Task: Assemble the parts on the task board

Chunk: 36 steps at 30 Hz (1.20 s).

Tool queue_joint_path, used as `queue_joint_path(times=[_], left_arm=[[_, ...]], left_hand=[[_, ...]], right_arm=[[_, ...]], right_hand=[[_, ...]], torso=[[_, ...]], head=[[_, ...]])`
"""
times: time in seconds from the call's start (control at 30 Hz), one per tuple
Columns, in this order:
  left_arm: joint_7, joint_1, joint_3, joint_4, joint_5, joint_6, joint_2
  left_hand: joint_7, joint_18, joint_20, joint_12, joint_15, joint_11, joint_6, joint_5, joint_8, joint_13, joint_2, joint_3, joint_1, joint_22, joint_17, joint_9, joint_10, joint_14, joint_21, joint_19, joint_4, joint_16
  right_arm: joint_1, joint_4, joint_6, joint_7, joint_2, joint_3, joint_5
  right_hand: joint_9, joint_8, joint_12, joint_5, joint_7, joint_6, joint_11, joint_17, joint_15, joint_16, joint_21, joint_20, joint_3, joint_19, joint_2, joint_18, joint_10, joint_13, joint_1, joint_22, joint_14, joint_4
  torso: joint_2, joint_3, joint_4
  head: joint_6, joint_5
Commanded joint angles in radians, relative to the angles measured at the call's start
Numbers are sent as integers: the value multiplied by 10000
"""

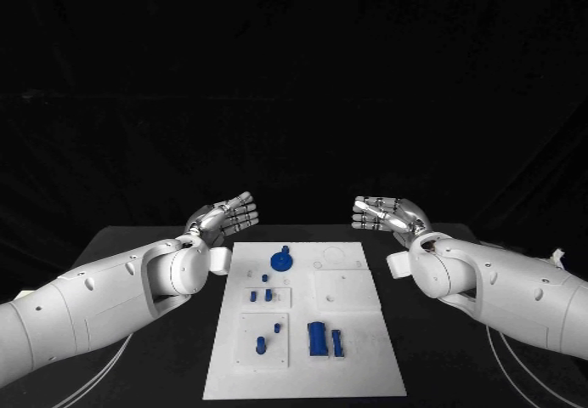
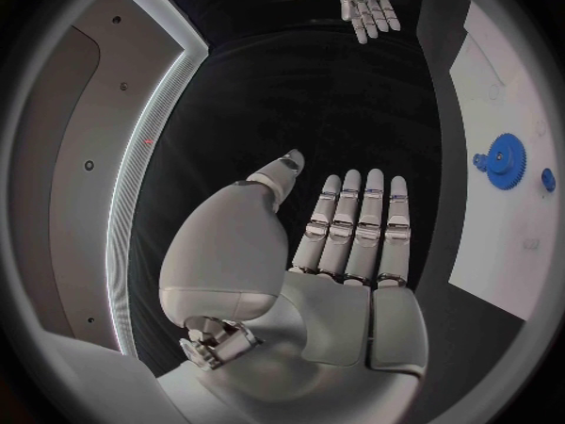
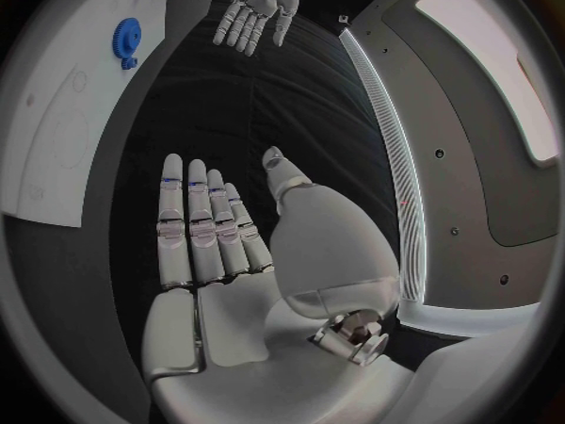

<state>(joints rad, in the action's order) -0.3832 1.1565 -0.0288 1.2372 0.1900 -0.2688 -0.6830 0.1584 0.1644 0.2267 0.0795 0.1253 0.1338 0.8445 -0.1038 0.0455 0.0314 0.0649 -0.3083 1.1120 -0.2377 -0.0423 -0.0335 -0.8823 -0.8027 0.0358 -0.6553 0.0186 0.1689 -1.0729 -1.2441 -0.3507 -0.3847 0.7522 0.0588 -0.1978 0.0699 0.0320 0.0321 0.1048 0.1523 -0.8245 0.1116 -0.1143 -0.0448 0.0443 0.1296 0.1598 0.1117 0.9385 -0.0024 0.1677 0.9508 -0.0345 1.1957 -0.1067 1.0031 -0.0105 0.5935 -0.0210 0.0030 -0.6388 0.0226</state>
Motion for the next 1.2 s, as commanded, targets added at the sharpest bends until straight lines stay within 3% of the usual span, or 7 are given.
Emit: queue_joint_path(times=[0.03,0.1,0.33,0.37,0.47,0.5,1.2], left_arm=[[-133,-80,28,269,-182,-420,-56],[-218,-148,46,481,-301,-737,-119],[-725,-552,153,1736,-1006,-2623,-494],[-806,-616,170,1935,-1117,-2921,-554],[-1044,-806,220,2526,-1449,-3808,-730],[-1101,-852,232,2666,-1528,-4019,-772],[-1368,-1065,288,3328,-1900,-5012,-970]], left_hand=[[-523,-572,-746,-795,-413,-437,-2781,1038,-455,-314,-649,1013,-3658,782,423,335,2900,2640,-358,2155,-186,-558],[-606,-575,-865,-795,-477,-498,-3213,1038,-455,-314,-649,1173,-4226,903,423,335,3350,3050,-358,2490,-186,-640],[-852,-827,-1217,-795,-1253,-1338,-4526,1038,-455,-314,-649,1651,-5955,1272,423,335,4724,4299,-358,3509,-186,-903],[-879,-828,-1258,-795,-1253,-1338,-4679,1038,-455,-314,-649,1706,-6156,1315,423,335,4883,4444,-358,3626,-186,-938],[-1584,-902,-1385,-795,-1253,-1338,-5157,1038,-455,-314,-649,1884,-6788,1450,423,335,5388,4904,-358,3999,-186,-1689],[-1584,-937,-1419,-795,-1253,-1338,-5286,1038,-455,-314,-649,1925,-6955,1487,423,335,5520,5021,-358,4101,-186,-1689],[-1584,-1644,-2267,-795,-1253,-1338,-7104,1038,-455,-314,-649,3083,-9354,2377,423,335,7425,6756,-358,5497,-186,-1689]], right_arm=[[26,-309,-447,-149,14,-45,195],[43,-558,-764,-251,37,-91,346],[142,-1993,-2585,-836,165,-355,1212],[155,-2184,-2828,-914,182,-391,1328],[193,-2730,-3521,-1137,231,-491,1658],[201,-2852,-3677,-1187,242,-514,1732],[229,-3259,-4193,-1353,278,-588,1978]], right_hand=[[-699,-320,-321,-344,-497,2699,-364,375,448,-443,-430,-524,-359,-3072,24,-603,-3110,345,-3912,348,-3284,105],[-699,-320,-321,-1048,-575,3124,-1116,433,448,-443,-492,-606,-1117,-3555,24,-655,-3602,345,-4526,1067,-3800,105],[-699,-320,-321,-1048,-816,4416,-1116,1143,448,-443,-1296,-856,-1117,-5024,24,-871,-5089,345,-6394,1067,-5371,105],[-699,-320,-321,-1048,-1523,4566,-1116,1143,448,-443,-1296,-884,-1117,-5195,24,-870,-5259,345,-6610,1067,-5553,105],[-699,-320,-321,-1048,-1523,5025,-1116,1143,448,-443,-1296,-1598,-1117,-5722,24,-899,-5799,345,-7281,1067,-6117,105],[-699,-320,-321,-1048,-1523,5157,-1116,1143,448,-443,-1296,-1598,-1117,-5867,24,-1677,-5952,345,-7472,1067,-6278,105],[-699,-320,-321,-1048,-1523,6940,-1116,1143,448,-443,-1296,-1598,-1117,-7895,24,-1677,-8000,345,-10054,1067,-8444,105]], torso=[[-211,88,-12],[-340,144,-20],[-493,210,-30],[-493,210,-30],[-493,210,-30],[-493,210,-30],[-493,210,-30]], head=[[161,-94],[265,-155],[388,-226],[388,-226],[388,-226],[388,-226],[388,-226]])
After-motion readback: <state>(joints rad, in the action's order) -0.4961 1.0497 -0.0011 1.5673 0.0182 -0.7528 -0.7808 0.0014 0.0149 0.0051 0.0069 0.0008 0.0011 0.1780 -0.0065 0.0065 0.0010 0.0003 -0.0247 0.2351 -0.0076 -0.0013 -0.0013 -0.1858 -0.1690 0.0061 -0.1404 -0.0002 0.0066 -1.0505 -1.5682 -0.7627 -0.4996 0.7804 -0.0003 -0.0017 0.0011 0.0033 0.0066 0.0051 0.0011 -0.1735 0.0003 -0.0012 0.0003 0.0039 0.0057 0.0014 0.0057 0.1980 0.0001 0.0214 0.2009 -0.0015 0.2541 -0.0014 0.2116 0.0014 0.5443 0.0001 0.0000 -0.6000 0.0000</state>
